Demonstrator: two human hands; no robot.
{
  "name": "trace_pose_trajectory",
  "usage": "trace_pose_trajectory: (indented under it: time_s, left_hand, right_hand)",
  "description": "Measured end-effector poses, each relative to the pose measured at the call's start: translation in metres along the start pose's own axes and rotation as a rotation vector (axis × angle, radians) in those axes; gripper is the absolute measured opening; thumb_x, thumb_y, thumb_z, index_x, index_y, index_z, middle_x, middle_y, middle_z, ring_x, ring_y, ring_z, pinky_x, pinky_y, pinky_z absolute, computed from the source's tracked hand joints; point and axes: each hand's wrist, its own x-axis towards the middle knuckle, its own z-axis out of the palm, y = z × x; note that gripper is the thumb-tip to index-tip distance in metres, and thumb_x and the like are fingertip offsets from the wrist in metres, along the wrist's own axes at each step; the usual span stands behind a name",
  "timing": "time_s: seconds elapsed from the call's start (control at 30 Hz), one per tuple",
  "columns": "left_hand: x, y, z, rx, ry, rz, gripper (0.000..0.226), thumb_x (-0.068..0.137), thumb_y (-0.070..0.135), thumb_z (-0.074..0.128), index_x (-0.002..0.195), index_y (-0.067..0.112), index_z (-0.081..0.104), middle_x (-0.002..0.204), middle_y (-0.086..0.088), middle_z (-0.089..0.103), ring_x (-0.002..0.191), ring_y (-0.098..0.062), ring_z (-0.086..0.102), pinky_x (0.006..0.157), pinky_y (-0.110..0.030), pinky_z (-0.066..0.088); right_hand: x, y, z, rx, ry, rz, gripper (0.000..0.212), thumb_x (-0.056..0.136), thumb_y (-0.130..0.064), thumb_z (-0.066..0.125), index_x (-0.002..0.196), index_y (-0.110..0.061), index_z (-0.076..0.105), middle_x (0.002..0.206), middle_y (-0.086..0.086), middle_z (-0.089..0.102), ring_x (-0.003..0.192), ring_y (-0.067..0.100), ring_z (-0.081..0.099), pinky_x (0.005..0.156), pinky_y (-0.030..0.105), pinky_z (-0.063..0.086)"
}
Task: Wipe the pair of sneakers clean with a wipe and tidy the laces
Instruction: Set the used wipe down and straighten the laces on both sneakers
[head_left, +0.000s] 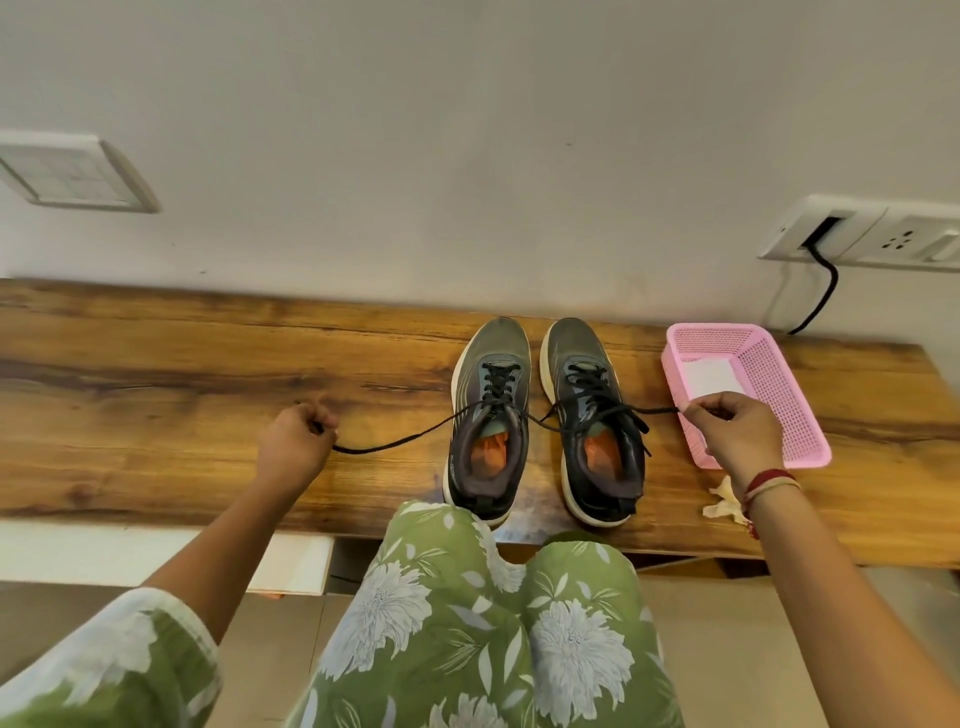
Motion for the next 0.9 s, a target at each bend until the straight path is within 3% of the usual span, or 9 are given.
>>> trace_pose_trajectory:
  time_s: [0.07, 0.17, 0.3, 0.43, 0.53, 0.6, 0.67, 0.8, 0.9]
  left_hand:
    - [-0.002, -0.006, 0.001, 0.111, 0.012, -0.024, 0.014, 0.086, 0.006, 0.060, 0.097, 0.014, 0.064, 0.108, -0.011, 0.062, 0.094, -0.026, 0.057, 0.074, -0.033, 0.044]
    - [-0.009, 0.002, 0.003, 0.283, 0.080, -0.059, 0.031, 0.084, 0.015, 0.062, 0.114, 0.016, 0.057, 0.133, -0.018, 0.039, 0.121, -0.038, 0.039, 0.095, -0.046, 0.040]
    - [-0.020, 0.052, 0.024, 0.218, 0.110, 0.223, 0.029, 0.087, 0.024, 0.061, 0.114, 0.013, 0.059, 0.140, -0.013, 0.037, 0.134, -0.034, 0.027, 0.105, -0.051, 0.033]
    - [-0.032, 0.104, 0.051, 0.139, -0.038, 0.535, 0.026, 0.093, 0.026, 0.053, 0.118, 0.022, 0.057, 0.127, -0.001, 0.052, 0.125, -0.021, 0.044, 0.103, -0.043, 0.037]
    - [-0.034, 0.121, 0.063, 0.111, -0.219, 0.568, 0.028, 0.095, 0.023, 0.050, 0.122, 0.020, 0.057, 0.123, -0.002, 0.061, 0.115, -0.020, 0.054, 0.097, -0.039, 0.043]
    - [-0.033, 0.124, 0.065, 0.071, -0.260, 0.527, 0.026, 0.095, 0.021, 0.051, 0.119, 0.018, 0.060, 0.119, -0.004, 0.063, 0.110, -0.020, 0.057, 0.093, -0.037, 0.046]
    - [-0.031, 0.124, 0.064, 0.029, -0.272, 0.489, 0.024, 0.093, 0.019, 0.055, 0.115, 0.016, 0.063, 0.114, -0.003, 0.065, 0.105, -0.018, 0.059, 0.090, -0.032, 0.047]
    - [-0.025, 0.126, 0.058, -0.035, -0.345, 0.424, 0.018, 0.090, 0.014, 0.060, 0.108, 0.014, 0.064, 0.097, 0.001, 0.067, 0.093, -0.013, 0.062, 0.078, -0.020, 0.042]
    - [-0.021, 0.129, 0.053, 0.014, -0.384, 0.414, 0.014, 0.089, 0.012, 0.061, 0.102, 0.015, 0.064, 0.084, 0.006, 0.061, 0.085, -0.012, 0.060, 0.074, -0.020, 0.041]
  right_hand:
    - [0.000, -0.001, -0.001, -0.100, 0.022, -0.001, 0.014, 0.084, -0.021, 0.067, 0.094, -0.012, 0.067, 0.104, 0.010, 0.063, 0.100, 0.032, 0.056, 0.082, 0.037, 0.046]
    - [-0.003, -0.011, 0.000, -0.286, 0.039, -0.021, 0.030, 0.085, -0.024, 0.065, 0.113, -0.015, 0.060, 0.129, 0.014, 0.045, 0.111, 0.036, 0.049, 0.091, 0.038, 0.042]
    - [-0.022, -0.039, 0.032, -0.238, -0.084, -0.227, 0.023, 0.087, -0.024, 0.062, 0.109, -0.020, 0.062, 0.128, 0.010, 0.042, 0.114, 0.028, 0.048, 0.096, 0.033, 0.037]
    - [-0.050, -0.058, 0.079, -0.294, -0.310, -0.537, 0.020, 0.090, -0.030, 0.057, 0.109, -0.026, 0.063, 0.116, -0.003, 0.054, 0.111, 0.015, 0.049, 0.099, 0.033, 0.038]
    - [-0.057, -0.066, 0.101, -0.461, -0.340, -0.634, 0.028, 0.093, -0.036, 0.050, 0.118, -0.027, 0.059, 0.114, -0.005, 0.063, 0.110, 0.016, 0.054, 0.105, 0.041, 0.033]
    - [-0.056, -0.066, 0.109, -0.508, -0.368, -0.588, 0.029, 0.094, -0.037, 0.047, 0.119, -0.027, 0.059, 0.113, -0.005, 0.065, 0.109, 0.017, 0.057, 0.108, 0.044, 0.028]
    - [-0.055, -0.066, 0.113, -0.473, -0.384, -0.543, 0.028, 0.093, -0.038, 0.050, 0.114, -0.025, 0.062, 0.109, -0.003, 0.067, 0.107, 0.018, 0.058, 0.105, 0.044, 0.033]
    - [-0.053, -0.072, 0.112, -0.276, -0.442, -0.412, 0.019, 0.087, -0.027, 0.063, 0.103, -0.019, 0.069, 0.096, 0.000, 0.069, 0.094, 0.015, 0.061, 0.091, 0.033, 0.047]
    - [-0.051, -0.075, 0.112, -0.185, -0.454, -0.354, 0.012, 0.083, -0.020, 0.069, 0.094, -0.017, 0.072, 0.086, -0.003, 0.068, 0.084, 0.010, 0.060, 0.085, 0.026, 0.048]
